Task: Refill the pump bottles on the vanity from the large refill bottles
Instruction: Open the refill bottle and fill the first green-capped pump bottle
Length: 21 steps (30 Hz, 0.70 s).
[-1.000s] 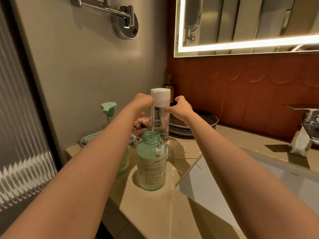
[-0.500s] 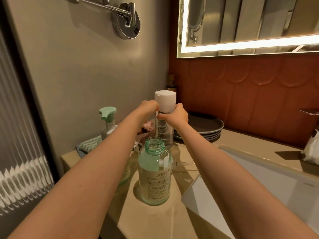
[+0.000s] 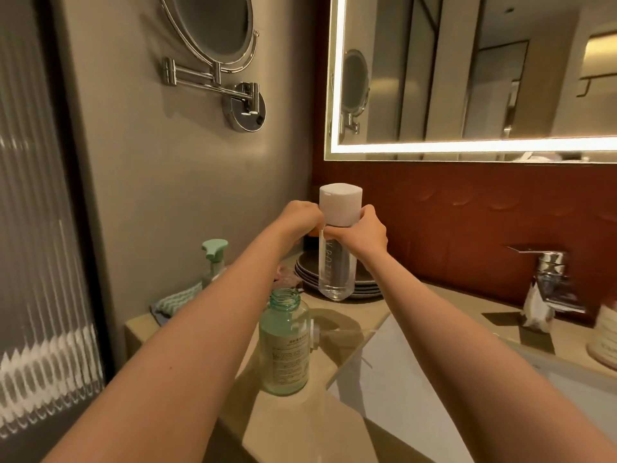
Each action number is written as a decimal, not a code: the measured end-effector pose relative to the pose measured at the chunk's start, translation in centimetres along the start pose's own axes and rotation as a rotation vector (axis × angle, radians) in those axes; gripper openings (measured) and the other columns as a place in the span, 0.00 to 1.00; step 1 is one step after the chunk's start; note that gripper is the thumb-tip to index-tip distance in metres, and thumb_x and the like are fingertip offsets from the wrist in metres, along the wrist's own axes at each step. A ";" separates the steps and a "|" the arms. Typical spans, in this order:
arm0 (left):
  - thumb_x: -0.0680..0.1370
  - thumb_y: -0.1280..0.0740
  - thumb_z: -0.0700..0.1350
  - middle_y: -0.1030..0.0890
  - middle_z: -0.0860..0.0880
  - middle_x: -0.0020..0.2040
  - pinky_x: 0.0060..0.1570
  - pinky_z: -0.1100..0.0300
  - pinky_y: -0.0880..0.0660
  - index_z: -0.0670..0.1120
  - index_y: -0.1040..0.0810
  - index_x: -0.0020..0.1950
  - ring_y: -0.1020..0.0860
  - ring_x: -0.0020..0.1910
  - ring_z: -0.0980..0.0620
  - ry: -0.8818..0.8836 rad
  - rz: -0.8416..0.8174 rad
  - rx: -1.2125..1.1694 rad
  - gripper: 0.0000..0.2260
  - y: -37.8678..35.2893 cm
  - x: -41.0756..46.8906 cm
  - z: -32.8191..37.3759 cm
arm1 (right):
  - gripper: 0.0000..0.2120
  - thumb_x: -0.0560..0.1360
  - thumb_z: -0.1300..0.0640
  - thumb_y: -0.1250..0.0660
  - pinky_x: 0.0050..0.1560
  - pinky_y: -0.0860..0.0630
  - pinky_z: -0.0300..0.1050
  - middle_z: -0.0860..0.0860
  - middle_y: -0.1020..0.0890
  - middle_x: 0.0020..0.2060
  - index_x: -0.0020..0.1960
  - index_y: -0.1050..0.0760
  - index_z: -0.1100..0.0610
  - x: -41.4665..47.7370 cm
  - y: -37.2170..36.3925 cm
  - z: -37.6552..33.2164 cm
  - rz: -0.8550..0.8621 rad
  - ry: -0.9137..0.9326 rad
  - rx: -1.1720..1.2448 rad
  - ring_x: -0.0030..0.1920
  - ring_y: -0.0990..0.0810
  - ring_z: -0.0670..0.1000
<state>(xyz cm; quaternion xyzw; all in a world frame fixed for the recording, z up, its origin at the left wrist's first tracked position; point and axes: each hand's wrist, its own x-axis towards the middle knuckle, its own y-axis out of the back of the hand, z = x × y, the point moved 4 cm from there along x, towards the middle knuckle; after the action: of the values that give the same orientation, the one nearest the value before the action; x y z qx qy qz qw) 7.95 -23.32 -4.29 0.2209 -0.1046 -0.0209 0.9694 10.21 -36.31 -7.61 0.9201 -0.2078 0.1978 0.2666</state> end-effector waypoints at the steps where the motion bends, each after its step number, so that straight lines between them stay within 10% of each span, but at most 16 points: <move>1: 0.75 0.41 0.31 0.25 0.47 0.59 0.47 0.61 0.32 0.44 0.27 0.65 0.30 0.59 0.48 -0.016 -0.018 0.025 0.20 -0.3 -0.9 0.5 | 0.31 0.65 0.47 0.24 0.47 0.25 0.46 0.52 0.26 0.53 0.60 0.35 0.56 -0.7 1.0 -0.2 0.004 0.000 -0.005 0.50 0.26 0.50; 14: 0.73 0.36 0.30 0.24 0.44 0.64 0.64 0.51 0.29 0.41 0.29 0.68 0.27 0.63 0.46 -0.091 -0.030 0.070 0.23 -2.5 -10.0 -0.9 | 0.35 0.63 0.40 0.25 0.52 0.23 0.51 0.53 0.25 0.53 0.59 0.35 0.57 -10.2 5.5 0.3 -0.067 -0.032 -0.157 0.53 0.24 0.53; 21: 0.75 0.36 0.32 0.28 0.45 0.61 0.33 0.72 0.28 0.48 0.46 0.75 0.26 0.48 0.56 -0.154 -0.225 0.019 0.33 -3.1 -15.6 -3.0 | 0.31 0.62 0.47 0.23 0.54 0.22 0.52 0.52 0.25 0.51 0.57 0.35 0.56 -13.9 4.6 0.5 -0.163 -0.010 -0.010 0.52 0.23 0.52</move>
<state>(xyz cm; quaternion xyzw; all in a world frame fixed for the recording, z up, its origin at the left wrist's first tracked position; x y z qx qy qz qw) -6.68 -23.47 -11.35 0.2379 -0.1534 -0.1453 0.9480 -3.55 -36.28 -12.69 0.9336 -0.1344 0.1699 0.2853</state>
